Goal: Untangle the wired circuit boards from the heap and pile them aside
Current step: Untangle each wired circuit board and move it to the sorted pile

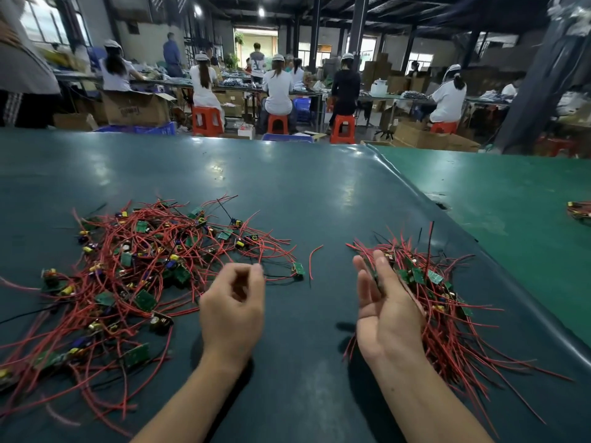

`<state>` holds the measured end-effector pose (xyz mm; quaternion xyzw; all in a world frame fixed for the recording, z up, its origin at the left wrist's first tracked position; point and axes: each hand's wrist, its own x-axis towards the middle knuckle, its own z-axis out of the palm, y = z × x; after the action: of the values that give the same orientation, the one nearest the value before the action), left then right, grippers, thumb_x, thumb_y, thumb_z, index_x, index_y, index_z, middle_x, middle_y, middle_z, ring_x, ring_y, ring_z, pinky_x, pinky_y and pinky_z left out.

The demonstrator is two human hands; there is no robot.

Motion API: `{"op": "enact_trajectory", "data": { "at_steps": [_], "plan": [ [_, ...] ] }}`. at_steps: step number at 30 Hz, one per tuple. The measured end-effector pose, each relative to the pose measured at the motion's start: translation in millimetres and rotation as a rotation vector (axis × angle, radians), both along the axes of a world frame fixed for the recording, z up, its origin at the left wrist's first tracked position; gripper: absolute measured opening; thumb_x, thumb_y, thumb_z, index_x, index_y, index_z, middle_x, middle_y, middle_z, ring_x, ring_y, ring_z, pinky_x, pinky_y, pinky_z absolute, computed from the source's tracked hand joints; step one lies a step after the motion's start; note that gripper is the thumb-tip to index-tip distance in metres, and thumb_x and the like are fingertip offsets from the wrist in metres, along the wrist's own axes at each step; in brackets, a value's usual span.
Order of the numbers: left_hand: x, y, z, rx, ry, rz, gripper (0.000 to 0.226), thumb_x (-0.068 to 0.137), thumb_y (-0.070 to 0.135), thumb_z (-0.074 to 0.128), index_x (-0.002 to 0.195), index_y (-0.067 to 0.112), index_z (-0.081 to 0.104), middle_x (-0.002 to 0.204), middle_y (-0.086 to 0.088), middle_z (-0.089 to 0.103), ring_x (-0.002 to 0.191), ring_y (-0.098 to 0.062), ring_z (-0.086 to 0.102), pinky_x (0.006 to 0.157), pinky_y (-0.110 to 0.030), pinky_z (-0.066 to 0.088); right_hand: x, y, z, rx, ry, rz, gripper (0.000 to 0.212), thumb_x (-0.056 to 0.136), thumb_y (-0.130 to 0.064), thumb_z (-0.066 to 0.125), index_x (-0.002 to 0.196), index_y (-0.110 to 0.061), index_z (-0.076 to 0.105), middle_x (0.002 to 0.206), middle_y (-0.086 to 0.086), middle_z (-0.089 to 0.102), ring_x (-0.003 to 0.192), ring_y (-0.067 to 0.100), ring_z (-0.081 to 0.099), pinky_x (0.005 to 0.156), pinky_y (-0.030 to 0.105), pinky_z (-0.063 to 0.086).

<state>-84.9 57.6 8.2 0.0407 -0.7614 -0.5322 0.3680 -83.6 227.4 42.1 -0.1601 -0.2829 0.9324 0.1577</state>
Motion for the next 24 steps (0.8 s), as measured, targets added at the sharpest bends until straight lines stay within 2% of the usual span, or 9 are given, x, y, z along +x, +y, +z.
{"op": "enact_trajectory", "data": {
  "at_steps": [2,4,6,9,12,14,16,21,24],
  "plan": [
    [3.8,3.4,-0.8,-0.320,0.031,0.015,0.013,0.089,0.022,0.065,0.076,0.021,0.064,0.071,0.013,0.059,0.073,-0.015,0.052,0.070,-0.031,0.043,-1.1,2.6,0.5,-0.037,-0.043,0.024,0.027,0.094,-0.013,0.060,0.117,0.001,0.061,0.099,0.004,0.076,0.070,0.017,0.074,0.048,0.015,0.052],
    [4.0,0.0,-1.0,-0.506,0.017,0.108,0.010,0.083,0.029,0.062,0.080,0.021,0.066,0.081,0.008,0.063,0.086,-0.022,0.053,0.076,-0.039,0.040,-2.0,8.0,1.6,-0.076,-0.050,0.018,0.029,0.099,-0.024,0.053,0.120,-0.004,0.059,0.105,0.004,0.073,0.067,0.015,0.074,0.047,0.015,0.052],
    [1.1,-9.0,-1.2,-0.591,-0.083,0.258,0.016,0.081,0.033,0.062,0.089,0.021,0.069,0.095,0.002,0.064,0.101,-0.028,0.051,0.083,-0.042,0.038,-1.6,12.8,0.9,-0.072,-0.033,0.049,0.044,0.102,-0.039,0.042,0.125,-0.004,0.056,0.104,0.006,0.074,0.071,0.017,0.074,0.046,0.016,0.052],
    [-4.0,-23.8,-4.1,-0.661,-0.277,0.391,0.038,0.080,0.028,0.071,0.114,0.013,0.066,0.124,-0.012,0.058,0.125,-0.035,0.039,0.101,-0.051,0.029,1.6,12.3,0.6,0.041,0.038,0.263,0.064,0.101,-0.055,0.026,0.115,-0.005,0.062,0.106,0.007,0.075,0.080,0.023,0.075,0.044,0.018,0.050],
    [-6.2,-28.2,-4.2,-0.679,-0.534,0.404,0.056,0.085,0.034,0.061,0.136,0.011,0.051,0.148,-0.019,0.039,0.139,-0.035,0.024,0.111,-0.050,0.018,5.4,3.8,2.7,0.183,0.073,0.485,0.066,0.094,-0.061,0.035,0.108,-0.007,0.069,0.108,0.011,0.074,0.072,0.024,0.074,0.041,0.020,0.048],
    [-7.4,-31.3,-2.5,-0.640,-0.644,0.438,0.057,0.089,0.037,0.055,0.139,0.010,0.046,0.152,-0.022,0.029,0.140,-0.037,0.020,0.112,-0.050,0.018,7.1,0.8,3.9,0.231,0.066,0.558,0.065,0.091,-0.062,0.039,0.099,-0.007,0.074,0.099,0.014,0.075,0.060,0.022,0.071,0.039,0.021,0.045],
    [-8.0,-35.5,-0.4,-0.609,-0.690,0.458,0.049,0.094,0.034,0.049,0.135,0.007,0.049,0.151,-0.024,0.031,0.135,-0.040,0.030,0.109,-0.049,0.023,7.2,1.5,3.7,0.260,0.065,0.559,0.064,0.092,-0.061,0.041,0.092,-0.008,0.077,0.088,0.014,0.075,0.053,0.021,0.066,0.039,0.021,0.041],
    [-9.4,-44.0,-0.5,-0.582,-0.663,0.443,0.035,0.092,0.025,0.057,0.116,0.000,0.060,0.133,-0.022,0.044,0.114,-0.042,0.050,0.096,-0.049,0.036,6.2,1.4,3.3,0.295,0.100,0.549,0.058,0.091,-0.059,0.043,0.082,-0.013,0.078,0.072,0.010,0.071,0.047,0.018,0.059,0.040,0.021,0.036],
    [-11.0,-43.8,3.0,-0.577,-0.681,0.473,0.038,0.090,0.029,0.058,0.119,0.004,0.056,0.126,-0.021,0.044,0.109,-0.042,0.050,0.095,-0.048,0.036,6.2,0.3,3.6,0.318,0.094,0.552,0.054,0.085,-0.058,0.048,0.080,-0.014,0.078,0.068,0.008,0.070,0.046,0.017,0.056,0.042,0.021,0.033]
  ]
}}
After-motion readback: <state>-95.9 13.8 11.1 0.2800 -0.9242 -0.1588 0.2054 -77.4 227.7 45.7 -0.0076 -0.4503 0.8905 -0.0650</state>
